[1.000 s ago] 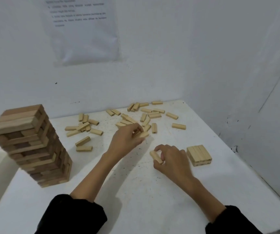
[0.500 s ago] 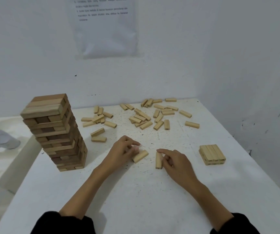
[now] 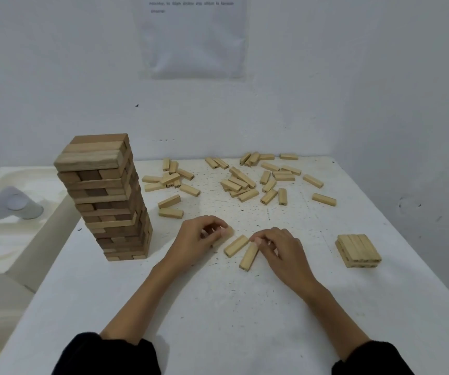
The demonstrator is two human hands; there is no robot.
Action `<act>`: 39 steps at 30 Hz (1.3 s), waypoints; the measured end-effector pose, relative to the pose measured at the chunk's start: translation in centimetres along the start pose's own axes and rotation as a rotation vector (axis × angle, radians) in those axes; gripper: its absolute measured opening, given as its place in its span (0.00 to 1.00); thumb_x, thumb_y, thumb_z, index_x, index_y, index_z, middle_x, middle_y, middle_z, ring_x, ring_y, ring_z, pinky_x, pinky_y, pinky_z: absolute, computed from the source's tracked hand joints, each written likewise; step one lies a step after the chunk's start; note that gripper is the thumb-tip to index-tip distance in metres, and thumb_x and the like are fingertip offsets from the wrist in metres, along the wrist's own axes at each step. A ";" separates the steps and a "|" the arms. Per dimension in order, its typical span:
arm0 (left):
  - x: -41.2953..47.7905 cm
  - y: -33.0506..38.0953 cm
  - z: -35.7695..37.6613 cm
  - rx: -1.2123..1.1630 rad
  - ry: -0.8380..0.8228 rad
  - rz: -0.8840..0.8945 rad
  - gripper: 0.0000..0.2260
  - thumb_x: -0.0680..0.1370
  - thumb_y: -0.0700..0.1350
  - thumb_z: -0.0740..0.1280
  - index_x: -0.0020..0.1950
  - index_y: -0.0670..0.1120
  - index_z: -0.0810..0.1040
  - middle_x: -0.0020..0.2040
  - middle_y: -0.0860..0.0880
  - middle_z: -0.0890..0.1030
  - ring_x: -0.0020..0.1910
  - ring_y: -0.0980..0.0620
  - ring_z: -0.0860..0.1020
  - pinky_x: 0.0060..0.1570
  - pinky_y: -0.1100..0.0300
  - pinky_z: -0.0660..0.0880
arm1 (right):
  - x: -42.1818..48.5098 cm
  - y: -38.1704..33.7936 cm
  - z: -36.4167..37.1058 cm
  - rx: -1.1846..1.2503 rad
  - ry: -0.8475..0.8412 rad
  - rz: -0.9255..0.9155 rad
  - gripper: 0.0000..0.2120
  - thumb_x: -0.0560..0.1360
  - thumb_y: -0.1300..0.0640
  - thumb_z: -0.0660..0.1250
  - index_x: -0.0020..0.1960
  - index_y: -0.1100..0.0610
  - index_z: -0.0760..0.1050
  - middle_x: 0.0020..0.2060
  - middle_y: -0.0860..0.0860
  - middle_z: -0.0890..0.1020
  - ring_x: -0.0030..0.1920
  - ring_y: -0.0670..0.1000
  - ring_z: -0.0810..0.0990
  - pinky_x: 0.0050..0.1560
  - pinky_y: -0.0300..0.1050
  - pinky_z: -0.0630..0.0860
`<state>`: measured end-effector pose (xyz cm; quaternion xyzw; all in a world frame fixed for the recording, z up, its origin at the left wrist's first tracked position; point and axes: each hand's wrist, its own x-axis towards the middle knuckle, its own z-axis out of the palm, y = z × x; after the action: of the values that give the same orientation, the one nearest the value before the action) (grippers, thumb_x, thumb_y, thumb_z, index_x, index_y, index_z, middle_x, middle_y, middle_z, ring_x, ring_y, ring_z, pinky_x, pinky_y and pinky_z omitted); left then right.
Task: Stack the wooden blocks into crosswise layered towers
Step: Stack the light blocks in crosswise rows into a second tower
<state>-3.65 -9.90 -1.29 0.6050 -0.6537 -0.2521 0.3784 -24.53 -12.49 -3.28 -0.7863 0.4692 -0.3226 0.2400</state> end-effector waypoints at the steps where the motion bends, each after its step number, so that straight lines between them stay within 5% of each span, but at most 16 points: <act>1: 0.2 0.0 0.1 0.018 0.015 0.004 0.05 0.77 0.43 0.68 0.50 0.50 0.82 0.42 0.56 0.80 0.40 0.62 0.76 0.39 0.72 0.70 | 0.2 0.0 0.1 0.022 0.008 0.002 0.09 0.76 0.51 0.59 0.50 0.45 0.78 0.39 0.40 0.77 0.42 0.42 0.72 0.49 0.52 0.71; 3: 0.4 -0.2 0.3 0.050 0.041 0.019 0.06 0.77 0.42 0.68 0.50 0.49 0.83 0.43 0.57 0.80 0.42 0.62 0.76 0.40 0.72 0.70 | 0.4 0.2 -0.2 0.070 -0.028 -0.011 0.13 0.73 0.55 0.58 0.53 0.42 0.75 0.38 0.40 0.77 0.41 0.42 0.72 0.49 0.52 0.72; 10: 0.1 0.3 0.3 0.081 0.031 0.028 0.08 0.78 0.48 0.66 0.54 0.49 0.81 0.46 0.52 0.79 0.44 0.57 0.76 0.42 0.68 0.69 | 0.6 1.1 -0.8 -0.068 -0.231 -0.131 0.25 0.65 0.35 0.59 0.62 0.36 0.66 0.52 0.42 0.71 0.52 0.42 0.67 0.53 0.43 0.65; 13: -0.3 0.8 0.9 0.112 -0.117 0.007 0.22 0.71 0.59 0.70 0.61 0.51 0.76 0.51 0.55 0.78 0.51 0.58 0.73 0.47 0.68 0.68 | 0.9 1.0 -0.7 -0.068 -0.227 -0.096 0.28 0.64 0.32 0.61 0.62 0.38 0.70 0.51 0.42 0.72 0.51 0.41 0.69 0.53 0.41 0.66; 17: -0.8 0.8 0.8 0.090 -0.204 -0.027 0.39 0.59 0.69 0.69 0.67 0.56 0.68 0.56 0.60 0.74 0.55 0.61 0.68 0.52 0.68 0.67 | 0.7 1.3 -1.9 0.077 -0.277 -0.074 0.24 0.69 0.48 0.71 0.64 0.43 0.70 0.51 0.43 0.76 0.49 0.42 0.71 0.51 0.33 0.66; 21: -1.2 0.6 1.2 0.118 -0.195 0.011 0.34 0.63 0.62 0.74 0.67 0.61 0.66 0.57 0.64 0.71 0.58 0.63 0.66 0.59 0.59 0.67 | 0.4 1.8 -2.8 0.206 -0.201 -0.034 0.22 0.73 0.70 0.65 0.58 0.46 0.75 0.47 0.47 0.79 0.46 0.43 0.73 0.47 0.29 0.67; 26: -1.5 1.2 0.9 0.084 -0.245 0.054 0.30 0.69 0.51 0.74 0.67 0.62 0.66 0.57 0.68 0.71 0.59 0.62 0.68 0.62 0.54 0.67 | 0.1 1.4 -1.8 0.118 -0.121 -0.016 0.19 0.74 0.69 0.63 0.58 0.49 0.77 0.45 0.45 0.77 0.47 0.45 0.73 0.48 0.27 0.65; 28: -1.3 1.5 0.5 0.115 -0.273 0.065 0.32 0.70 0.54 0.74 0.70 0.59 0.64 0.60 0.69 0.67 0.61 0.62 0.66 0.65 0.53 0.65 | -0.1 1.2 -1.0 -0.030 -0.086 -0.035 0.17 0.75 0.64 0.63 0.60 0.51 0.77 0.47 0.46 0.73 0.48 0.45 0.69 0.50 0.32 0.64; 31: -1.4 1.1 0.0 0.323 -0.319 0.008 0.47 0.63 0.74 0.61 0.76 0.54 0.53 0.73 0.58 0.57 0.70 0.59 0.54 0.72 0.52 0.54 | -0.7 1.0 -0.2 -0.211 0.009 -0.064 0.17 0.73 0.58 0.61 0.60 0.53 0.78 0.50 0.50 0.75 0.51 0.49 0.69 0.49 0.44 0.64; 33: -2.3 0.4 -0.1 0.483 -0.365 -0.066 0.57 0.58 0.82 0.47 0.78 0.49 0.42 0.77 0.52 0.42 0.74 0.55 0.42 0.72 0.53 0.44 | -1.1 0.6 0.0 -0.266 0.066 -0.048 0.17 0.72 0.62 0.65 0.59 0.55 0.79 0.51 0.52 0.76 0.51 0.53 0.72 0.47 0.45 0.64; 36: -3.8 0.1 0.4 0.611 -0.430 -0.062 0.59 0.56 0.82 0.36 0.75 0.46 0.31 0.74 0.50 0.27 0.73 0.52 0.30 0.70 0.53 0.32 | -1.5 0.2 0.8 -0.425 0.138 -0.092 0.21 0.63 0.67 0.73 0.55 0.57 0.80 0.49 0.53 0.78 0.49 0.55 0.76 0.42 0.45 0.69; 39: -3.8 0.6 1.1 0.645 -0.452 -0.022 0.59 0.54 0.81 0.32 0.74 0.44 0.30 0.70 0.52 0.24 0.71 0.55 0.28 0.69 0.51 0.30 | -1.6 -0.4 1.6 -0.578 0.189 -0.156 0.27 0.52 0.68 0.78 0.51 0.58 0.82 0.46 0.54 0.81 0.47 0.54 0.78 0.38 0.48 0.77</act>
<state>-4.95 -6.20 -2.22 0.6290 -0.7597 -0.1644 0.0127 -23.73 -10.79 -4.57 -0.8220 0.4999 -0.2651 -0.0639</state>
